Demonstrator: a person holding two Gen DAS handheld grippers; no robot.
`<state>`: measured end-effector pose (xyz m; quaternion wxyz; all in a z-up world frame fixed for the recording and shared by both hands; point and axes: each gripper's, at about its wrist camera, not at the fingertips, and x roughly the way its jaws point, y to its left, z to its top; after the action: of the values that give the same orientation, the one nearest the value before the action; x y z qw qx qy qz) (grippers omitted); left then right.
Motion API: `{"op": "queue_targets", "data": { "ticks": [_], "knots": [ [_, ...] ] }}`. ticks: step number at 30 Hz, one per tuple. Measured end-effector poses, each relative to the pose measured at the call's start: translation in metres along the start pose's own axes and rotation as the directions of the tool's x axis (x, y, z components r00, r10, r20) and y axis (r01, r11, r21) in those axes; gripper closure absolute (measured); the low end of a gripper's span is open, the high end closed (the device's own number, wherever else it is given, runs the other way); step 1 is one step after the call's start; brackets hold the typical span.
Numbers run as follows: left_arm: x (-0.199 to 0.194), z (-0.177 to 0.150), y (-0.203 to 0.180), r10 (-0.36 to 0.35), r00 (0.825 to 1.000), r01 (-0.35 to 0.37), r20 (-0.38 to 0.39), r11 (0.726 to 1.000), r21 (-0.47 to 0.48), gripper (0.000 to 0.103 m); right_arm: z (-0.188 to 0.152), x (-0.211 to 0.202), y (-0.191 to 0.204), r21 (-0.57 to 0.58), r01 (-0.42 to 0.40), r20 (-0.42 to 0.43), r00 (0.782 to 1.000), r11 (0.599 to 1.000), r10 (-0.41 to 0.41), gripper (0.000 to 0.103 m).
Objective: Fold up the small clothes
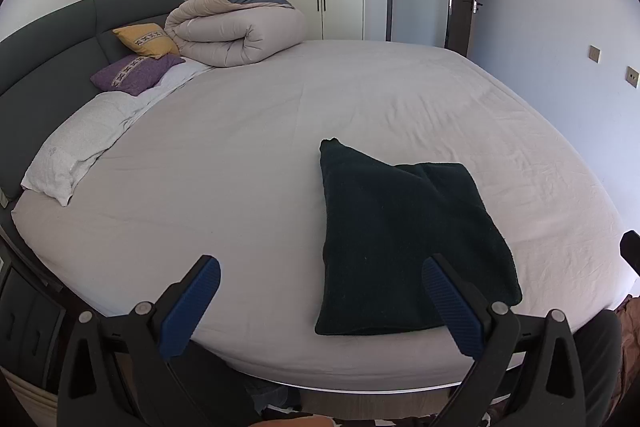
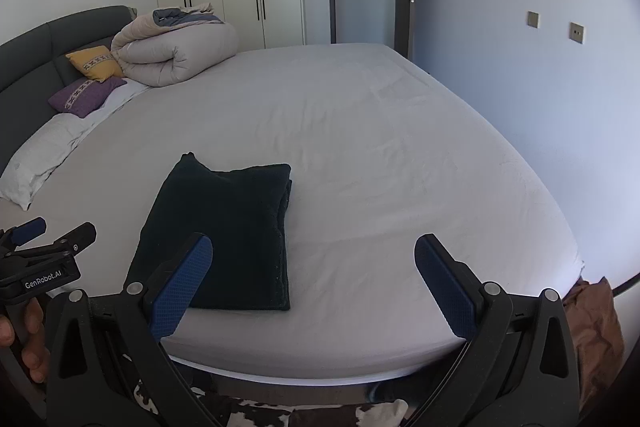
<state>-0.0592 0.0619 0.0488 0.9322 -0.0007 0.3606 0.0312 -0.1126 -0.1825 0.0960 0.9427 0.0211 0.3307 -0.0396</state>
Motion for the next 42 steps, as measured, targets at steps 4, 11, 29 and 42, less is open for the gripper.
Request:
{"op": "queue_targets", "data": {
  "ticks": [4,11,29,42],
  "knots": [
    [0.002,-0.001,0.000,-0.003,1.000,0.003,-0.008,1.000,0.001,0.000,-0.001,0.005,0.006,-0.007,0.001,-0.002,1.000,1.000,-0.001,0.000],
    [0.003,-0.002,0.000,-0.013,1.000,0.013,-0.017,1.000,0.000,0.000,-0.005,0.010,0.015,-0.015,0.000,-0.010,1.000,1.000,0.000,0.000],
    [0.003,-0.004,-0.002,-0.014,1.000,0.015,-0.018,1.000,0.002,0.000,-0.012,0.020,0.025,-0.013,0.004,-0.033,0.999,1.000,-0.004,0.000],
    [0.006,-0.005,-0.001,-0.012,1.000,0.012,-0.022,1.000,0.002,0.000,-0.016,0.038,0.026,-0.023,0.045,-0.069,0.997,0.999,-0.047,0.000]
  ]
}}
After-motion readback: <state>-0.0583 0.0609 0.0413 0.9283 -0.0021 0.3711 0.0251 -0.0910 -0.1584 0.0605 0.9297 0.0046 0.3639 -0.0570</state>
